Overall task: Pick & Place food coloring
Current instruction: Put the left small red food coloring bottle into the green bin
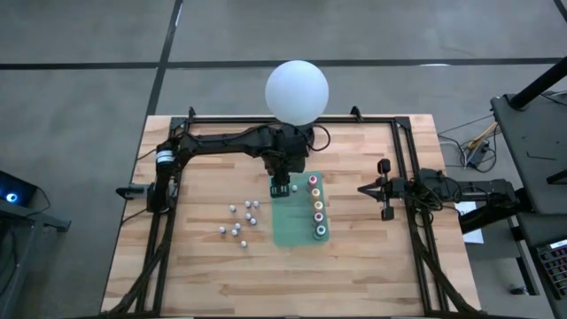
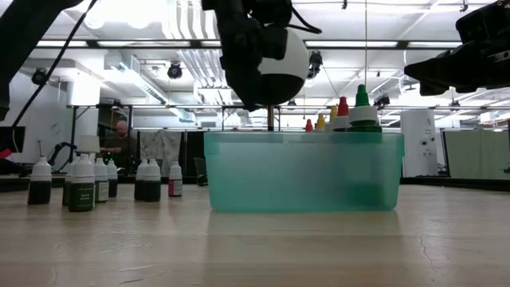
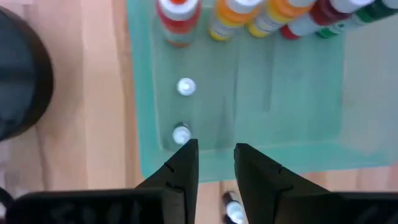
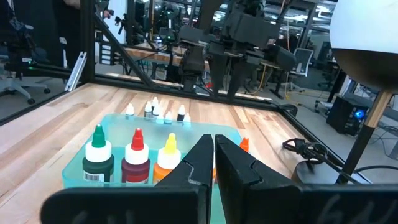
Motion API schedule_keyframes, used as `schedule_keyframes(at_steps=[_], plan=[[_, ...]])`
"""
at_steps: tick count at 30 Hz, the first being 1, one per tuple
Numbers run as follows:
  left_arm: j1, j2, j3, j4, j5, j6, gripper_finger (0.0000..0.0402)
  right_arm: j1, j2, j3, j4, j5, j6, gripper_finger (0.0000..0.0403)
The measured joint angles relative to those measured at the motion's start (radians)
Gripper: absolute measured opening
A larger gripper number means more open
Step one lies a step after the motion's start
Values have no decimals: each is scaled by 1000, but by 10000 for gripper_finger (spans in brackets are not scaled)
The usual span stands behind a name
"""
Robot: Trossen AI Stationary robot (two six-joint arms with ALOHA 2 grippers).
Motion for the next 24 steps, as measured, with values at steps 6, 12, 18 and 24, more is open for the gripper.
schedule_keyframes(at_steps=[6,12,18,24], plan=[[-10,-10,-5,-43,45,0,76,0,0,0,0,0,-2,9],[-11,-69,-62,-30,81,3,76,0,0,0,0,0,-1,9],[-11,-152,-154,-15,81,-1,76,-1,0,0,1,1,-1,9],[-18,-282,-309,86,81,-72,76,0,0,0,0,0,-1,9]])
